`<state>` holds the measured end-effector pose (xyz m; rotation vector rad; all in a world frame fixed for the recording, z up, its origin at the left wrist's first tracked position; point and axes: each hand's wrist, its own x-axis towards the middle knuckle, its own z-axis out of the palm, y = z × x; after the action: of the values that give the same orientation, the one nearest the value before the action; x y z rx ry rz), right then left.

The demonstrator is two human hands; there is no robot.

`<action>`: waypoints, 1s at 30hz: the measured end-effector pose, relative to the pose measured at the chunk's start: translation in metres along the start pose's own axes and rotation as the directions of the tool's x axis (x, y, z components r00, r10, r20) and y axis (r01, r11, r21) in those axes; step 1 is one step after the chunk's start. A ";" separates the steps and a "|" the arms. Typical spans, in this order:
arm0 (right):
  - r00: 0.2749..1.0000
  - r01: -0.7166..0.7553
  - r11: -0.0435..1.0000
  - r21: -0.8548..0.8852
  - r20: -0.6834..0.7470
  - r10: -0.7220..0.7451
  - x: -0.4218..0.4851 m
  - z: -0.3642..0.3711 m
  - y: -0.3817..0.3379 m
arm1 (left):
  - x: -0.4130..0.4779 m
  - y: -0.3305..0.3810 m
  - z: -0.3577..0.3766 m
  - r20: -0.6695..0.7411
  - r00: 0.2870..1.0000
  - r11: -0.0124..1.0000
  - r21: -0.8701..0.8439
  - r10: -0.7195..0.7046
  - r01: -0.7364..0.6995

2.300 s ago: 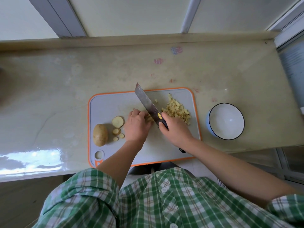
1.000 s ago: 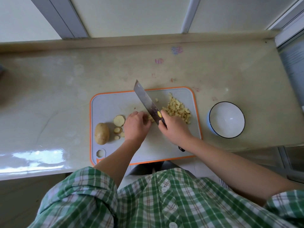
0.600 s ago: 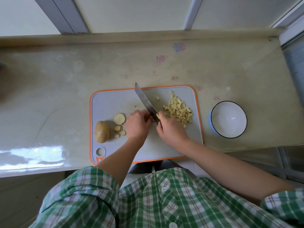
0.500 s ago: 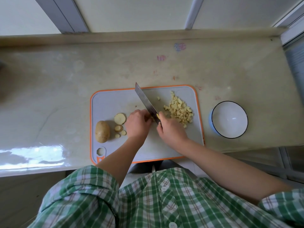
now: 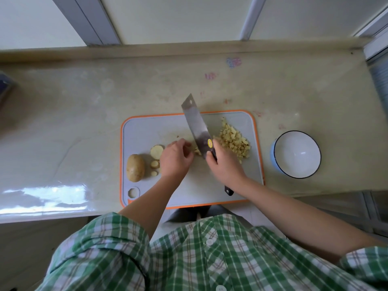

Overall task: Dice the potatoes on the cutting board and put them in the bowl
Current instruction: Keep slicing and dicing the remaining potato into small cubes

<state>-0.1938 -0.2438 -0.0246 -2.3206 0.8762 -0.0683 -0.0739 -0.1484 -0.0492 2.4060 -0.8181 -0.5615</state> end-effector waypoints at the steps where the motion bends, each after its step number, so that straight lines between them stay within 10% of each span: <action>1: 0.999 0.030 0.999 -0.013 0.023 -0.029 -0.001 0.001 -0.004 | -0.001 -0.002 -0.001 -0.015 1.000 1.000 0.006 -0.004 0.004; 14: 0.983 -0.180 0.982 -0.058 -0.052 0.177 -0.018 -0.022 0.031 | -0.003 0.017 -0.004 -0.004 0.999 0.998 -0.039 -0.043 0.043; 22: 0.993 0.035 0.984 -0.177 -0.107 -0.054 -0.027 -0.020 -0.005 | 0.002 0.063 -0.006 0.337 0.941 0.748 -0.619 -0.022 0.239; 30: 0.997 -0.034 0.995 0.092 -0.063 0.040 -0.029 -0.034 0.021 | 0.002 0.065 -0.002 0.372 0.924 0.757 -0.578 -0.088 0.304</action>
<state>-0.2370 -0.2575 -0.0055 -2.2279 0.9285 -0.1645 -0.0996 -0.1930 -0.0087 1.7951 -0.3911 -1.1431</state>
